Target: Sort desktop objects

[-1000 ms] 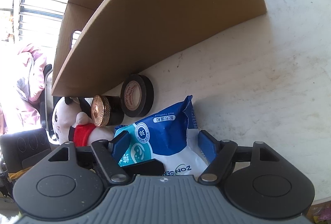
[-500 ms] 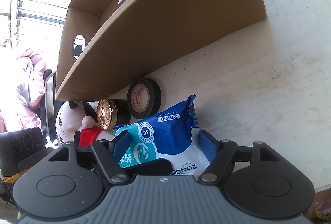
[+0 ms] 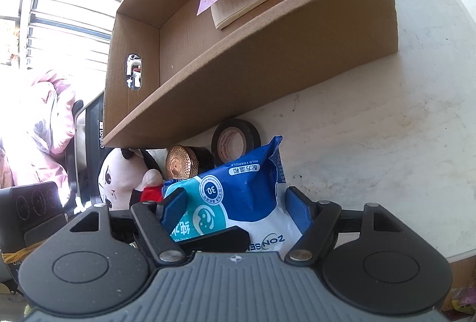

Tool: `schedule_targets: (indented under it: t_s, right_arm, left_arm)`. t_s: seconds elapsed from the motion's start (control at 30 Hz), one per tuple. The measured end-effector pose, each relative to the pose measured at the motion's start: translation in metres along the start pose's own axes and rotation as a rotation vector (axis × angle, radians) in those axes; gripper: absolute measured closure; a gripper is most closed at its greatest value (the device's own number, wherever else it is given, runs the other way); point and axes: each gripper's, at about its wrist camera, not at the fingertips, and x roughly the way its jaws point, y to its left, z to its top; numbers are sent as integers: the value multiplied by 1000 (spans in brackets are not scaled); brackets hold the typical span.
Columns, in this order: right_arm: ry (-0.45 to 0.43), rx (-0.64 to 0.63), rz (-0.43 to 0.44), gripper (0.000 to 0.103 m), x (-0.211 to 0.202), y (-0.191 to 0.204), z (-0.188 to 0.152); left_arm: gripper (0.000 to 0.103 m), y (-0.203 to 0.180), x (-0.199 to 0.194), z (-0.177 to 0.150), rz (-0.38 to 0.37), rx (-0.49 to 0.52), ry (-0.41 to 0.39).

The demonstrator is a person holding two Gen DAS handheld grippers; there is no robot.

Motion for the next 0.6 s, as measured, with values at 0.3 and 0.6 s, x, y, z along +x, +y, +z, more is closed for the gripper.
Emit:
schedule_targets:
  t_s: [0.3,0.6]
  right_arm:
    - [-25,-19,7,27,-17,28,7]
    - [-53,-39,12,27,-36,56,18]
  left_arm:
    - [13,-3,-44,6,17,3,-27]
    - [13,-12,-78,16,32,4,-64]
